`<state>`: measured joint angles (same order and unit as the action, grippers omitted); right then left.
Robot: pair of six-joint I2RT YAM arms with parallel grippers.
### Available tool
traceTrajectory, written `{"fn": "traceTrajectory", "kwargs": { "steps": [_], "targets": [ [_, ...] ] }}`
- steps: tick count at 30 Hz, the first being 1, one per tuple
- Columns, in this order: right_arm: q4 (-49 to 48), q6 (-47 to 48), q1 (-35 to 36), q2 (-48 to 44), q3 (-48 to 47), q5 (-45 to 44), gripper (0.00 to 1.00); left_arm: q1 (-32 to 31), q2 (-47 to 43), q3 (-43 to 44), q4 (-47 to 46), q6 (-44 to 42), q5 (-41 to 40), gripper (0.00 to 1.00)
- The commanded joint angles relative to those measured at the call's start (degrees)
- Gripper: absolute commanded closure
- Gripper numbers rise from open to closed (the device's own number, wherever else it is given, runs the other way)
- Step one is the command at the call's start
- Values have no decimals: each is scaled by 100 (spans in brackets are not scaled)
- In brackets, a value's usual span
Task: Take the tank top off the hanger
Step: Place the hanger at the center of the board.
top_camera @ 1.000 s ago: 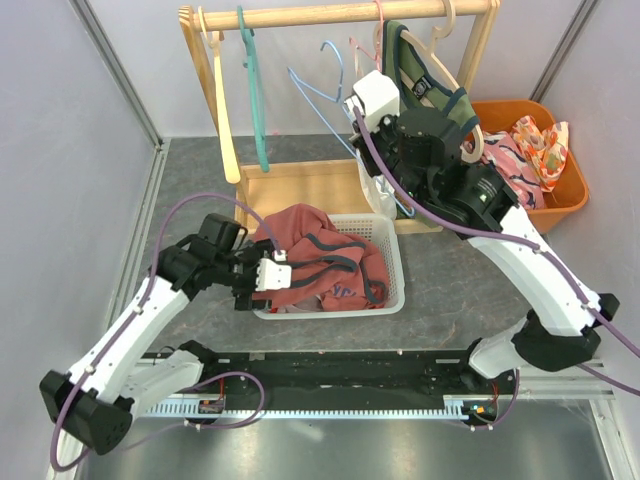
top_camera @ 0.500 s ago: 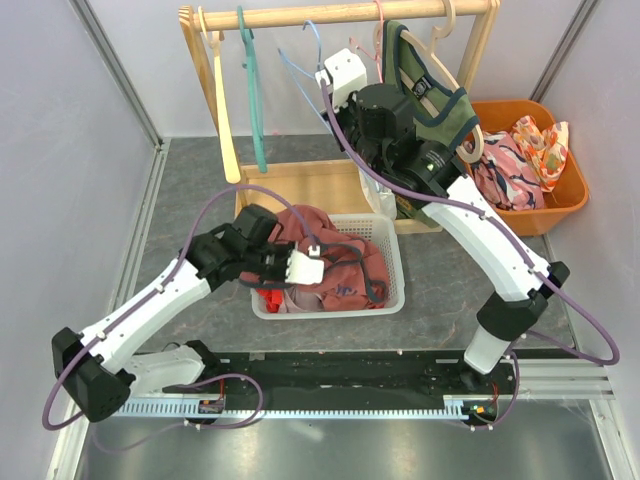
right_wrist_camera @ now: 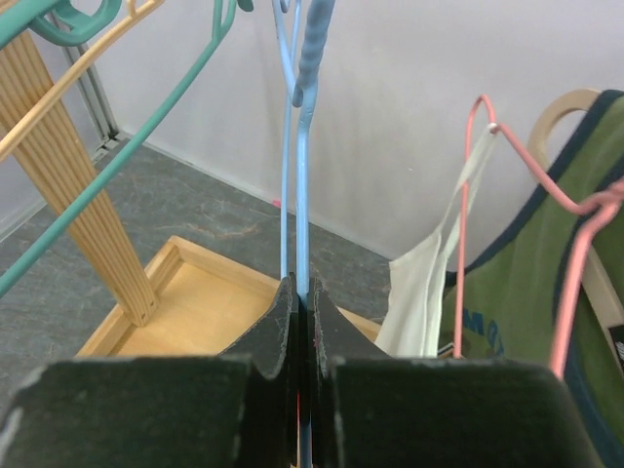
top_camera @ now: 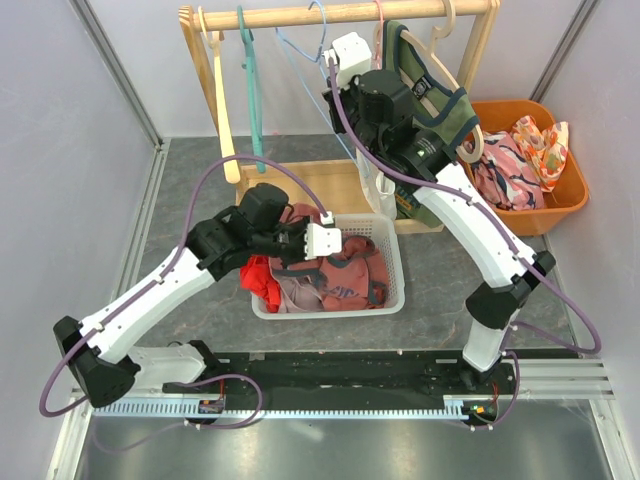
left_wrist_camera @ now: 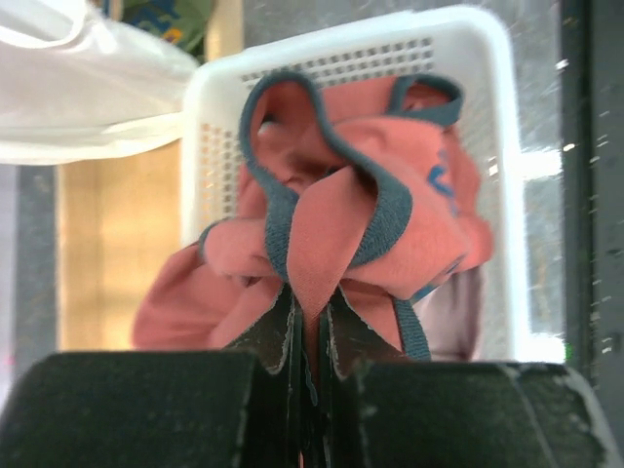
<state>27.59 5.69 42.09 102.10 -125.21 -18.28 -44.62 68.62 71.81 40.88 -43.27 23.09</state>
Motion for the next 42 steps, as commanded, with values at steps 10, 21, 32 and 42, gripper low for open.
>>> {"fn": "traceTrajectory", "kwargs": {
  "steps": [10,21,32,42],
  "targets": [
    [-421,-209,-104,635,-663,352,100,-354,-296,-1705,-608,169,-972,68],
    [-474,-235,-148,986,-821,440,100,-319,-718,-2637,-1170,-77,-1579,8],
    [-501,-490,-165,636,-224,518,68,-310,-841,-1504,-819,512,-1949,1],
    [-711,-859,-78,-665,698,914,6,-319,-1184,-607,-336,688,-1423,1]
  ]
}}
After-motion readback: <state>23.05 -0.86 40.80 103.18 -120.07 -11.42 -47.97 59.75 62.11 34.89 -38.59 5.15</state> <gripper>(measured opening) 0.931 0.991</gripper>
